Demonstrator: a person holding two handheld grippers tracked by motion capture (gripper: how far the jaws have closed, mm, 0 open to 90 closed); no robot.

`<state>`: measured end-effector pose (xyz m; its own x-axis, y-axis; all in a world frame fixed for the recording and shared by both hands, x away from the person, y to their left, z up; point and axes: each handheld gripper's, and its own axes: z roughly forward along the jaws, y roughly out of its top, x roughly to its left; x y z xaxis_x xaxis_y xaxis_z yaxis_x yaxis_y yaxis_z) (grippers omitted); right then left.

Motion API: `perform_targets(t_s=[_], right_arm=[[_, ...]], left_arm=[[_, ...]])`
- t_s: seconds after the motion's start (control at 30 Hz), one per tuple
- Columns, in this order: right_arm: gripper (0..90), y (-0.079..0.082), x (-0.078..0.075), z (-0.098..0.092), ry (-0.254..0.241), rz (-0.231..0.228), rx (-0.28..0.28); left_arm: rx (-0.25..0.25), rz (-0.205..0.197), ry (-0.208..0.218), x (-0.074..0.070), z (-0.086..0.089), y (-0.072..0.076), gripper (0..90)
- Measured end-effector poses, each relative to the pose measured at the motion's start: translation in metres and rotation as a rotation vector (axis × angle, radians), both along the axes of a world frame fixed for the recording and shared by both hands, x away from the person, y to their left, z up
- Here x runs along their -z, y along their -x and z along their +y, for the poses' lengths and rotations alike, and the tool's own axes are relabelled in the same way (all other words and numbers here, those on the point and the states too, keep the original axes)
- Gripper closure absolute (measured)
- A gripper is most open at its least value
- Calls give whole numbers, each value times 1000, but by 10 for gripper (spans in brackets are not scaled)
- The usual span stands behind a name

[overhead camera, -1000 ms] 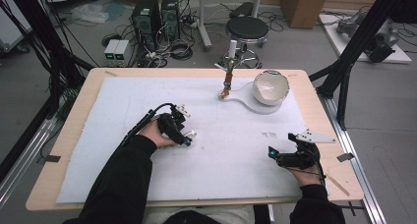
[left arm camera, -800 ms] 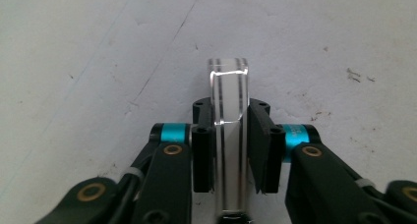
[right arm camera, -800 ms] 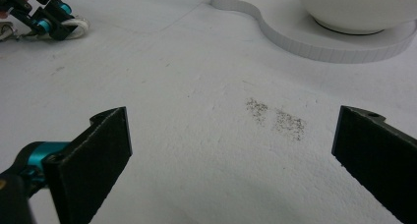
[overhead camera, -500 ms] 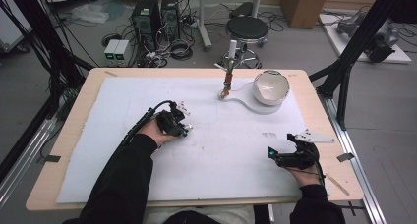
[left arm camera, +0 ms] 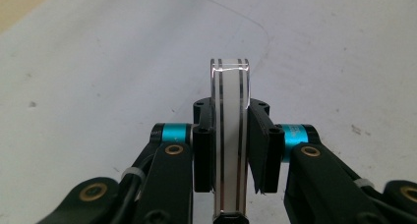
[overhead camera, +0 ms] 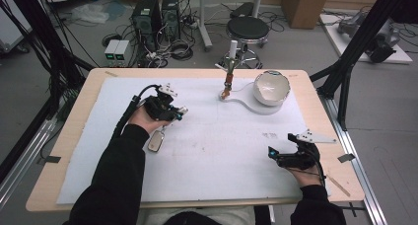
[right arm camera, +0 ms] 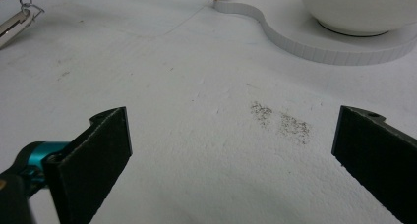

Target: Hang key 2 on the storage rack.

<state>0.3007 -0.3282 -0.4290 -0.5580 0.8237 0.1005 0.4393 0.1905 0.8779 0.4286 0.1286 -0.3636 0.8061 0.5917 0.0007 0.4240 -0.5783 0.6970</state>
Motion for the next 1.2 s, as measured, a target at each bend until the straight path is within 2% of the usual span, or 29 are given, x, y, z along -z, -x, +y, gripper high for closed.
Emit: perform_targets(t_s=[0.1,0.17,0.3,0.37,0.43,0.5,0.53,0.57,0.73,0.8,0.93,1.2], right_arm=[[5,0,0,0,0,0,0],[5,0,0,1,-2,2,-1],[5,-1,0,1,-7,4,-8],[6,-1,-1,1,-16,0,-10],[5,-1,-1,0,-16,-3,-9],[5,-2,0,0,-16,2,-9],[5,-3,1,0,-8,0,-14],[5,-4,1,0,-11,10,-13],[5,-6,0,2,-9,3,-28],[5,-6,0,1,-8,-1,-30],[5,-7,0,0,-16,0,-24],[5,-9,-1,0,-40,-1,-31]], left_arm=[[-30,-26,44,-12,3,-3,743],[-26,-33,75,-21,5,-7,744],[-29,-60,96,-36,5,-15,744],[-30,-66,111,-41,5,-19,744],[-33,-42,136,-44,5,-24,744],[-33,-24,126,-45,3,-29,744],[-33,-17,103,-46,1,-32,744],[-34,-17,95,-46,0,-34,745],[-50,-33,87,-54,-2,-46,744],[-62,-45,111,-57,-2,-49,744],[-86,-88,132,-65,-3,-54,743],[-107,-129,135,-89,-14,-71,743]])
